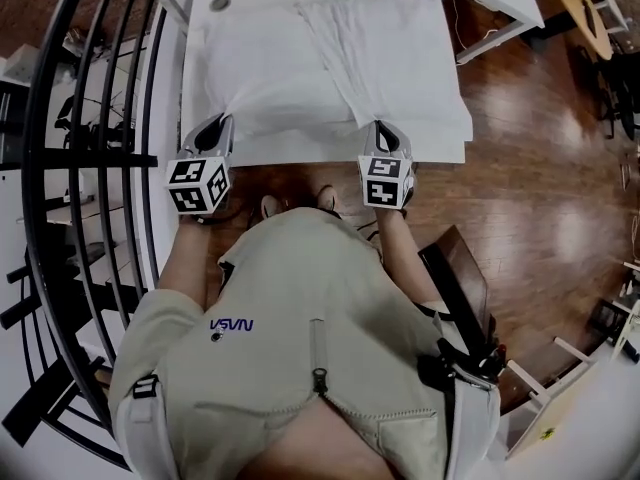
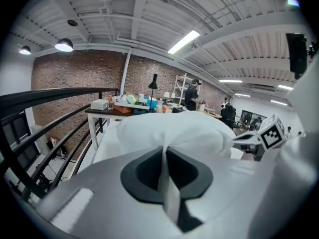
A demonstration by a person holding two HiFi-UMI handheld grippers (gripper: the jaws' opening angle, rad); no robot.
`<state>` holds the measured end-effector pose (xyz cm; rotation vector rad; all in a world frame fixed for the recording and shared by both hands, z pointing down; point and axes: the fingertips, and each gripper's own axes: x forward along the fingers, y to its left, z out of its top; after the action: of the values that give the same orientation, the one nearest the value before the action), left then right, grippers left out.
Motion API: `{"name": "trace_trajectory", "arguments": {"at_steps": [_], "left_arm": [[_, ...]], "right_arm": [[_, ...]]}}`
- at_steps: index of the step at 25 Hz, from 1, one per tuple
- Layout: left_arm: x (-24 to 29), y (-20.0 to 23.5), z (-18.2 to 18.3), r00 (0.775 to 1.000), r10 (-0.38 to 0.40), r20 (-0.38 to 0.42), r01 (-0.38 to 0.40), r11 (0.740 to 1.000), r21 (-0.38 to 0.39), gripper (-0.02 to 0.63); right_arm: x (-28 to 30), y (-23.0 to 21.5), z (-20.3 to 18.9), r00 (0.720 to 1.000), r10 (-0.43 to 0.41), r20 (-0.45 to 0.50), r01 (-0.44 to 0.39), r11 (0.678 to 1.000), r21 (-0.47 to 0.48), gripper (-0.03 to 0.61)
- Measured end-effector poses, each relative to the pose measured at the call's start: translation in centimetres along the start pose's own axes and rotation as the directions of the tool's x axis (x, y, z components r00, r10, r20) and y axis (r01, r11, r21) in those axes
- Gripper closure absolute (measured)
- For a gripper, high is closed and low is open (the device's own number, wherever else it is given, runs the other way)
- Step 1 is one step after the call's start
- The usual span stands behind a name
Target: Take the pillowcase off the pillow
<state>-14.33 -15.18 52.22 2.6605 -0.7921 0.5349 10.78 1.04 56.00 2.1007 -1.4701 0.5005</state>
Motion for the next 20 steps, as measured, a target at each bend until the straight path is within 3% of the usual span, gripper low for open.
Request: {"name": "trace_trajectory", "arguments": {"at_steps": [7,10,14,20], "left_arm": [[0.5,-0.4,-6.4,0.994,0.034,-0.105,-0.041,0.997,-0.067,0.597],[0.6,-0.9,-6.0,0.996,0.019,-0.085,-0.027,0.996,-0.090,0.589],[-0.4,-1.4,-4.3,0.999,0.001,-0.045,-0.006,0.995,-0.104,0.521],[-1.0,-2.3,-2.3,0.999,0.040,-0.037,-0.042,0.997,-0.070,0.482]], "right_arm": [[1.4,1.3,-3.4,0.993,0.072,-0.093,-0.070,0.997,0.033,0.574],[1.4,1.6,-3.5,0.989,0.102,-0.104,-0.099,0.995,0.032,0.574],[-0.2,2.5,-2.6,0.980,0.170,-0.099,-0.171,0.985,-0.004,0.537],[-3.6,3.2,0.7,0.966,0.259,0.017,-0.259,0.966,0.004,0.514]]}}
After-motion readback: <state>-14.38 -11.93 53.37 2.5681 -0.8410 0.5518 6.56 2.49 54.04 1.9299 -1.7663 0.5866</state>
